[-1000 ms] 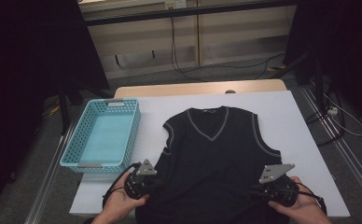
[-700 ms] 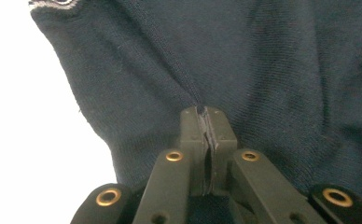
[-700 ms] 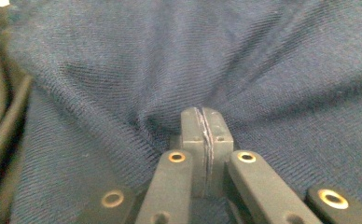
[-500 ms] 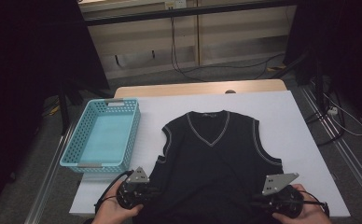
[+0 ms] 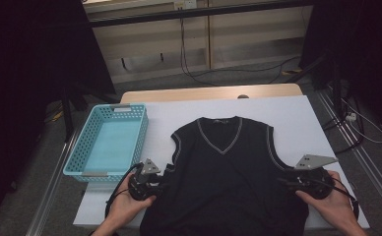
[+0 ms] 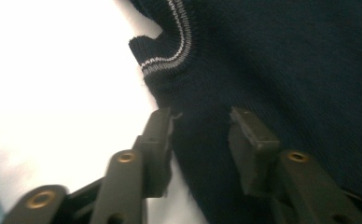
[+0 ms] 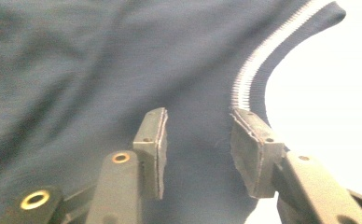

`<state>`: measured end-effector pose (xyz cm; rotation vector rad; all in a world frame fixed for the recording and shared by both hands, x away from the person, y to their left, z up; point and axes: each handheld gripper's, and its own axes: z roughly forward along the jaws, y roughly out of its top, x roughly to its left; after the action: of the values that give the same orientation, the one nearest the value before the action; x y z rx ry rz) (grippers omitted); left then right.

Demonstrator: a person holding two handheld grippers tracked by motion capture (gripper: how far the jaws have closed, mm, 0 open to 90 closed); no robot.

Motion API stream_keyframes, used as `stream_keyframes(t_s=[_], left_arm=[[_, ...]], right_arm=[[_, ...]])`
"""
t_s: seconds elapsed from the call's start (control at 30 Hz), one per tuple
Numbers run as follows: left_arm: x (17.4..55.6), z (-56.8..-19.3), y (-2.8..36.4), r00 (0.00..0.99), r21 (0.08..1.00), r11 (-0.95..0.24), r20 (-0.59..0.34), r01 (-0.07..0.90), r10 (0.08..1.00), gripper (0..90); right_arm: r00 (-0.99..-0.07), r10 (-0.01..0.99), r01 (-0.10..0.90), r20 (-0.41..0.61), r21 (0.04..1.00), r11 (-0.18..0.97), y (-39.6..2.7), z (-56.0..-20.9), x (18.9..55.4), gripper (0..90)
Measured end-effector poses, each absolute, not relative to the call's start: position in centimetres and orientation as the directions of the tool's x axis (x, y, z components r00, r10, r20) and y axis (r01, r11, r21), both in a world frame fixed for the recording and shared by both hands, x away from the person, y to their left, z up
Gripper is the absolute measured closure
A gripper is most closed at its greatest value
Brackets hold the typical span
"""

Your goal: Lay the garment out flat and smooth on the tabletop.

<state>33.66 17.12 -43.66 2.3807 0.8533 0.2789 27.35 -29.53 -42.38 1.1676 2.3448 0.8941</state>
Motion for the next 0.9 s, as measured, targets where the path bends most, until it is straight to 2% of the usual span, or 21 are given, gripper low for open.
stream_keyframes(t_s=[0.2, 0.27, 0.3, 0.33, 0.5, 0.77, 0.87, 0.9], left_arm=[[34.4, -44.0, 17.4, 0.769, 0.605, -0.599, -0.035, 0.525, 0.638, 54.7], [34.3, -43.9, 17.6, 0.766, 0.604, -0.584, -0.070, 0.543, 0.639, 65.3], [34.2, -43.9, 17.7, 0.768, 0.603, -0.583, -0.077, 0.544, 0.636, 81.6], [34.2, -43.8, 17.8, 0.768, 0.595, -0.592, -0.068, 0.543, 0.637, 85.4], [33.7, -43.6, 19.2, 0.725, 0.578, -0.559, -0.086, 0.595, 0.683, 87.1], [31.8, -43.2, 22.0, 0.657, 0.564, -0.502, -0.098, 0.656, 0.748, 87.1], [31.3, -43.4, 22.5, 0.676, 0.580, -0.508, -0.102, 0.637, 0.730, 86.2], [31.5, -43.5, 22.4, 0.673, 0.586, -0.500, -0.106, 0.637, 0.732, 82.8]], right_arm=[[-0.552, 0.832, 0.603, -0.051, 0.665, 0.441, -30.0, -43.4, 28.4, 51.0], [-0.541, 0.839, 0.607, -0.053, 0.666, 0.434, -30.3, -43.5, 28.6, 50.2], [-0.530, 0.846, 0.607, -0.059, 0.670, 0.428, -30.5, -43.6, 28.7, 50.2], [-0.521, 0.852, 0.610, -0.061, 0.672, 0.421, -30.6, -43.6, 28.7, 49.8], [-0.486, 0.872, 0.631, -0.066, 0.663, 0.402, -31.3, -43.8, 29.0, 48.3], [-0.481, 0.876, 0.664, -0.036, 0.638, 0.391, -31.7, -44.5, 29.6, 45.9], [-0.477, 0.879, 0.681, 0.019, 0.640, 0.356, -32.1, -44.6, 29.7, 50.3], [-0.475, 0.880, 0.685, 0.027, 0.639, 0.350, -32.2, -44.6, 29.7, 52.5]])
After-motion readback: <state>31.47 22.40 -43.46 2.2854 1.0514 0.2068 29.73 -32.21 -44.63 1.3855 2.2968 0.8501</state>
